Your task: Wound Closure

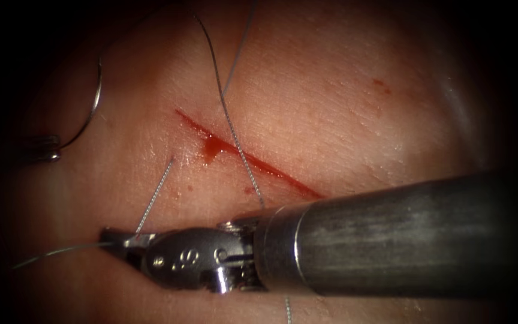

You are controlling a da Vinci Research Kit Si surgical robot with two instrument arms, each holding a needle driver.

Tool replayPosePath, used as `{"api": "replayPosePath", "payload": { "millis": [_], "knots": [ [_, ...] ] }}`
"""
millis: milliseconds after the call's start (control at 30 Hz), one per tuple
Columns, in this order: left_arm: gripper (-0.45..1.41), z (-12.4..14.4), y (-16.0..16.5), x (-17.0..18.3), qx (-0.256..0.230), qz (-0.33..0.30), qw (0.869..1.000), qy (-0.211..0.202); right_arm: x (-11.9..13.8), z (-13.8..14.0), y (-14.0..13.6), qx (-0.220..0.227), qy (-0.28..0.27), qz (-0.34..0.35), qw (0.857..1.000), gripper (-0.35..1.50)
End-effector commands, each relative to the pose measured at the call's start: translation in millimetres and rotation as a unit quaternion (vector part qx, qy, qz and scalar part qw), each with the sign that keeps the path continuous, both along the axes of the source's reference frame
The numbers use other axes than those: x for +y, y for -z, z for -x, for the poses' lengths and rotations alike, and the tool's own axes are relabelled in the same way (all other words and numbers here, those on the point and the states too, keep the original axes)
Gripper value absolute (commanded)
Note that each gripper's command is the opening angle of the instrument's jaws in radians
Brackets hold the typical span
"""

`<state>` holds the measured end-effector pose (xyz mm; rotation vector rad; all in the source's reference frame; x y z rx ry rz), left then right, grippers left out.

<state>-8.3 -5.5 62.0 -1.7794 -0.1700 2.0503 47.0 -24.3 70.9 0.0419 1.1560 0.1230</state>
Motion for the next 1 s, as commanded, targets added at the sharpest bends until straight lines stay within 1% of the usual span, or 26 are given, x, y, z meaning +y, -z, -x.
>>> {"api": "replayPosePath", "payload": {
  "millis": [33,300,667,900,933,967,1000],
  "knots": [
    [-0.45,0.5,-0.7,-0.5,-0.001,-0.001,1.0,-0.001,-1.2,-0.8,0.1,0.002,0.003,-0.001,1.0,-0.35],
    [-0.45,0.5,-0.7,-0.5,-0.001,-0.001,1.0,-0.001,-1.9,-1.0,0.7,0.005,0.01,-0.002,1.0,-0.35],
    [-0.45,0.5,-0.7,-0.6,-0.001,-0.001,1.0,-0.001,-4.1,-1.9,2.3,0.012,0.028,-0.003,1.0,-0.35],
    [-0.45,0.5,-0.7,-0.6,-0.001,-0.001,1.0,-0.001,-4.4,-2.1,2.5,0.012,0.031,-0.003,0.999,-0.35],
    [-0.45,0.5,-0.7,-0.6,-0.001,-0.001,1.0,-0.001,-4.3,-2.2,2.5,0.012,0.03,-0.003,0.999,-0.13],
    [-0.45,0.5,-0.7,-0.6,-0.001,-0.001,1.0,-0.001,-4.3,-2.1,2.5,0.011,0.029,-0.003,1.0,0.32],
    [-0.45,0.5,-0.7,-0.6,-0.001,-0.001,1.0,-0.001,-4.2,-1.9,2.4,0.01,0.028,-0.003,1.0,0.56]
  ]
}}
